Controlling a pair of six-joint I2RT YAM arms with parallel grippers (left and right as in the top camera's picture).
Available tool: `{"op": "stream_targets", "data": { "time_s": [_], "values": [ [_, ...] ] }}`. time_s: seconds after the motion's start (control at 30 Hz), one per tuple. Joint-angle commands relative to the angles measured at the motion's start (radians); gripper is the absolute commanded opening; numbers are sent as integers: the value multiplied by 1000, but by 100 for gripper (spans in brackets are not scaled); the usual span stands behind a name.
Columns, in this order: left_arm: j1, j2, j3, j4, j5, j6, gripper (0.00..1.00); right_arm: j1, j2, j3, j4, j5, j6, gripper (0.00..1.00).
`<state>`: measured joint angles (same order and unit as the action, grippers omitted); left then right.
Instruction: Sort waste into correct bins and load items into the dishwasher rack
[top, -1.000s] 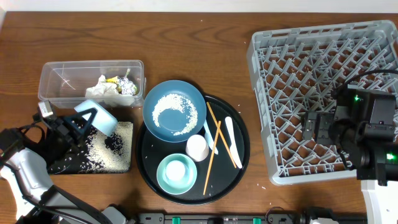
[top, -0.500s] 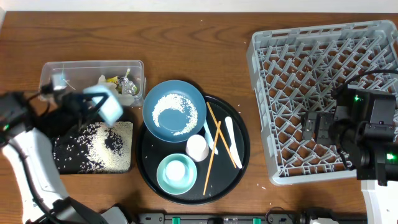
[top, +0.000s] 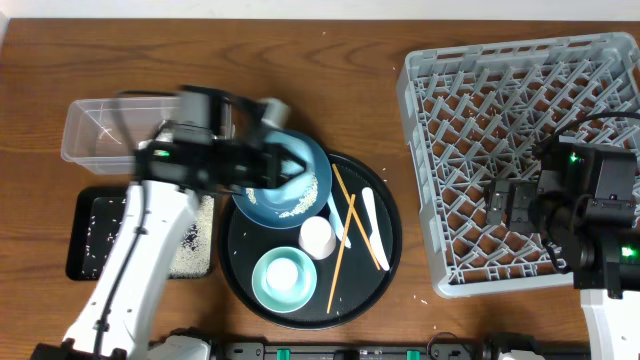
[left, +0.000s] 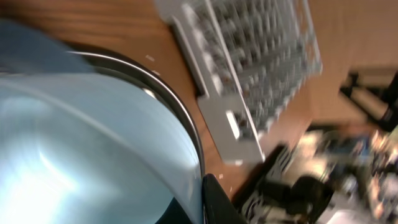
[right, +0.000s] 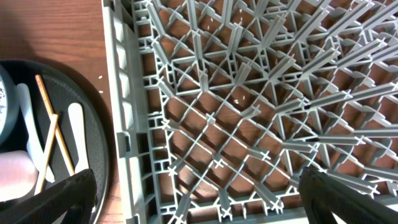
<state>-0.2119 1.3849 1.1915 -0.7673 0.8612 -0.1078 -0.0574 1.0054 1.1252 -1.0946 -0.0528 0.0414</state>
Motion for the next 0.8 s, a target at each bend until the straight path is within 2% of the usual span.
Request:
{"op": "stream_targets", "data": {
  "time_s": [0.0, 0.17, 0.33, 0.53, 0.77],
  "values": [
    [-148, -14, 26, 27, -116, -3, 6, 5, -3, 17, 2, -8, 6, 99],
    [-359, 5, 25, 88, -203, -3, 6, 5, -3, 17, 2, -8, 6, 99],
    [-505, 56, 23, 104, -291, -3, 6, 5, -3, 17, -2, -8, 6, 99],
    [-597, 151, 23, 119, -298, -3, 6, 5, -3, 17, -2, -8, 6, 99],
    [-616, 241, 23, 129, -298, -3, 7, 5, -4, 17, -3, -8, 6, 99]
  ]
}}
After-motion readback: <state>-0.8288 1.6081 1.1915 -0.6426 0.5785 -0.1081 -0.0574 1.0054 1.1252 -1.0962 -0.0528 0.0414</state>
